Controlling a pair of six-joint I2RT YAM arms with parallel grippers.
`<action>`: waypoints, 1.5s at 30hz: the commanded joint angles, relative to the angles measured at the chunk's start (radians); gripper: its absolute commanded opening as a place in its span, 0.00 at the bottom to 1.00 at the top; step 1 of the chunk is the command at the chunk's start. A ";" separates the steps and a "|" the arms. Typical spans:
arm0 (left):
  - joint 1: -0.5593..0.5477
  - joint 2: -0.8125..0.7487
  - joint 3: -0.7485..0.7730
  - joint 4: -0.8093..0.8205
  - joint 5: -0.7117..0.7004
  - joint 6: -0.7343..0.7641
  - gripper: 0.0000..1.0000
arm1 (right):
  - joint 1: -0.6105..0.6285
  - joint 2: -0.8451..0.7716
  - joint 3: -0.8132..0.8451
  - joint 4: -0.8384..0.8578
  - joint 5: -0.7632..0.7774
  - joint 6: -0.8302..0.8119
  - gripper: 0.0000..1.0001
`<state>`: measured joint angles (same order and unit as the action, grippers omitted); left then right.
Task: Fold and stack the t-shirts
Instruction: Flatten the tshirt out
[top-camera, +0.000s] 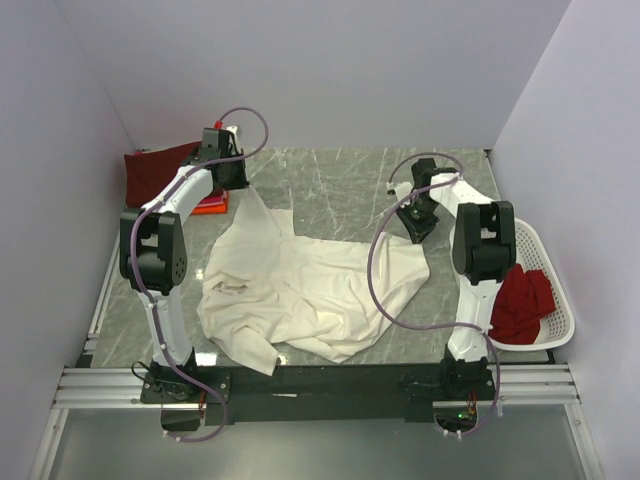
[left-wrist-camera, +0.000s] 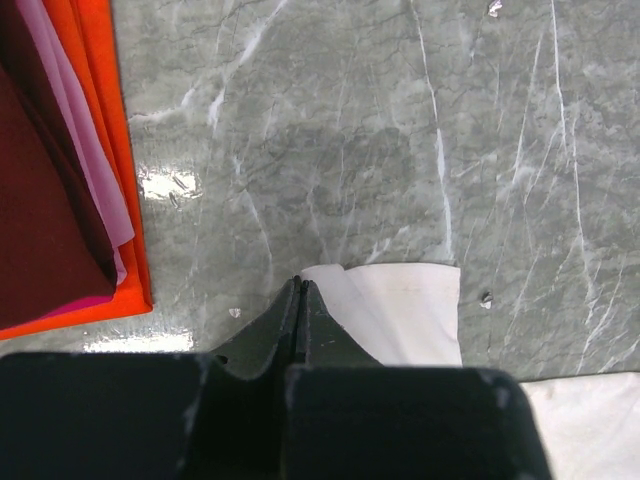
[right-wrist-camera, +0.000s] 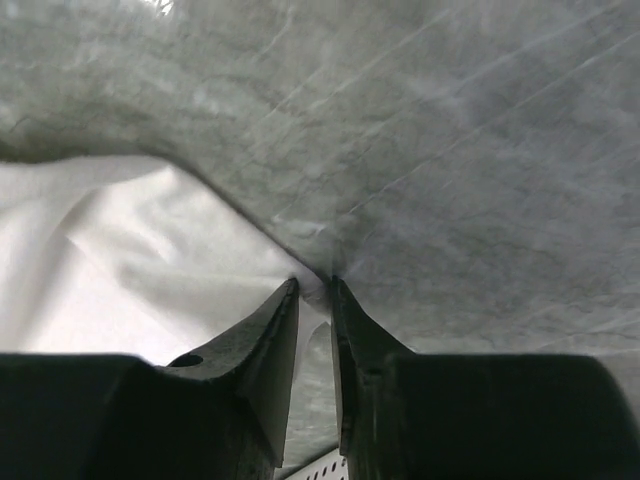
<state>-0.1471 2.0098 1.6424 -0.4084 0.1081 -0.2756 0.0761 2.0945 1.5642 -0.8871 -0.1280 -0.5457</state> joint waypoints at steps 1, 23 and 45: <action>0.001 -0.003 0.016 0.022 0.022 -0.001 0.01 | 0.005 0.053 0.066 0.023 0.067 0.021 0.27; 0.001 -0.014 0.000 0.031 0.027 0.003 0.01 | -0.006 0.111 0.286 -0.003 0.073 0.020 0.47; 0.001 -0.013 0.005 0.033 0.025 0.007 0.01 | -0.018 0.144 0.289 -0.055 0.033 -0.014 0.03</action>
<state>-0.1471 2.0098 1.6424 -0.4080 0.1162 -0.2752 0.0715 2.2631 1.8400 -0.9306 -0.0784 -0.5484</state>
